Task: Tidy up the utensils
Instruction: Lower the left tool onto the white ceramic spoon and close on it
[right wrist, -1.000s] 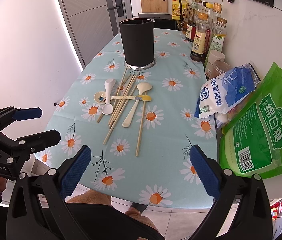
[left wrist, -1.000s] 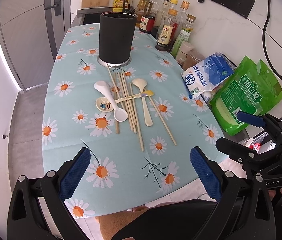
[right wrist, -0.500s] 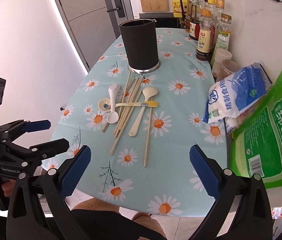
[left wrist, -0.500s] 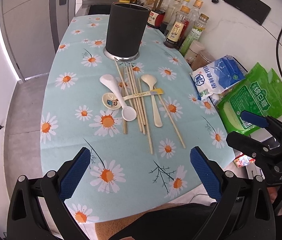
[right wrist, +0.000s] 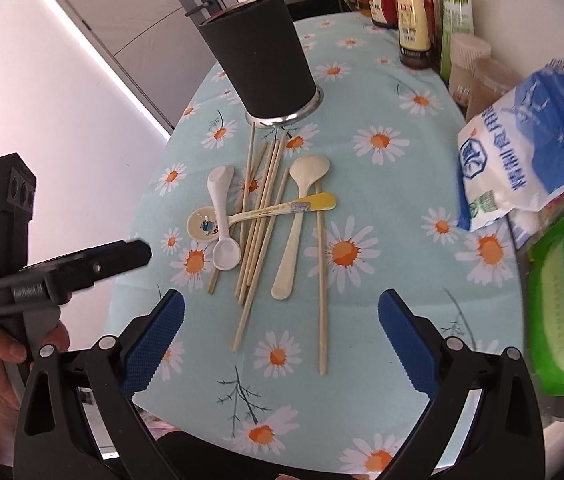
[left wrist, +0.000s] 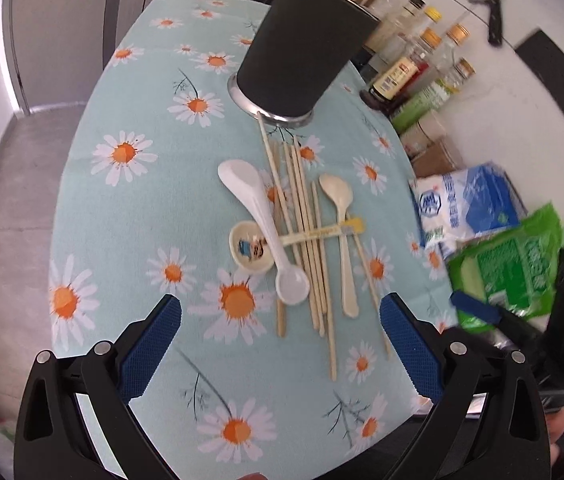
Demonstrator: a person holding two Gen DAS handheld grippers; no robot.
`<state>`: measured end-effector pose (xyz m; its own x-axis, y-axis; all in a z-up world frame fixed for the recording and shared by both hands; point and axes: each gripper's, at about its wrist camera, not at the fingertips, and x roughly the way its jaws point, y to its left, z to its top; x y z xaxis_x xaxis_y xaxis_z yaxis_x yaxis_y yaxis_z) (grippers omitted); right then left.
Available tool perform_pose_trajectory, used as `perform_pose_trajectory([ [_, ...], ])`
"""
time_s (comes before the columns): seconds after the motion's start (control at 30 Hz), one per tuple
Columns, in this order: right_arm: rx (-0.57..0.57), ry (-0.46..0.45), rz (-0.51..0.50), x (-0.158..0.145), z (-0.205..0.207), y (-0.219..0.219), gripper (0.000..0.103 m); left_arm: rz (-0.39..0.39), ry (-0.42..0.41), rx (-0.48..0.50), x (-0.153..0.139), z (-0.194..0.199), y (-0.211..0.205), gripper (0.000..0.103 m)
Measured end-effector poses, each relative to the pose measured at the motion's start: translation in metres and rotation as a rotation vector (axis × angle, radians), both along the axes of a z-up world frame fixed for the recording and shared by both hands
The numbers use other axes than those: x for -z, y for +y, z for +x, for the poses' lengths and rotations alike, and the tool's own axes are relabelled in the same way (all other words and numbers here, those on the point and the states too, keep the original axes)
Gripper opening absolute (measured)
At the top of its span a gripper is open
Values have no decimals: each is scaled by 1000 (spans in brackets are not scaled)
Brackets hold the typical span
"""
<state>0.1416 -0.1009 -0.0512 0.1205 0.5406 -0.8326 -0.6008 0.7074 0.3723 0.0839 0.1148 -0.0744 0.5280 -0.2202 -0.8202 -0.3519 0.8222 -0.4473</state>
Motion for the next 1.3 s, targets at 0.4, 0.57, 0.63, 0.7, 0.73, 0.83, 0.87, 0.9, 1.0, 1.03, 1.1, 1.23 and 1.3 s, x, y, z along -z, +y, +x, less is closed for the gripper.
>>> perform_pose_trajectory([
  [0.4, 21, 24, 30, 12, 20, 26, 91, -226, 12, -42, 37, 57, 55, 68],
  [0.57, 41, 28, 42, 11, 25, 26, 91, -256, 31, -48, 49, 70, 61, 66],
  [0.63, 49, 29, 44, 11, 26, 25, 91, -264, 35, -46, 52, 74, 61, 60],
  [0.7, 53, 32, 46, 12, 27, 25, 91, -282, 43, -40, 56, 78, 60, 58],
  [0.73, 56, 32, 46, 12, 28, 24, 91, -295, 46, -36, 58, 79, 59, 58],
  [0.83, 66, 34, 50, 14, 30, 22, 91, -308, 41, -36, 60, 80, 59, 58],
  [0.87, 68, 34, 51, 14, 31, 22, 91, -325, 42, -41, 62, 81, 59, 56],
  [0.9, 70, 34, 53, 14, 31, 21, 91, -340, 43, -44, 63, 81, 60, 53],
  [1.0, 70, 34, 51, 15, 32, 20, 91, -363, 44, -47, 65, 82, 61, 51],
  [1.03, 69, 34, 49, 15, 33, 20, 91, -364, 46, -48, 65, 83, 61, 51],
  [1.1, 67, 35, 44, 17, 34, 20, 91, -365, 48, -48, 65, 84, 60, 51],
  [1.23, 62, 37, 29, 20, 37, 22, 91, -355, 57, -48, 65, 87, 60, 38],
  [1.3, 55, 39, 27, 20, 39, 23, 91, -358, 68, -47, 67, 89, 60, 31],
])
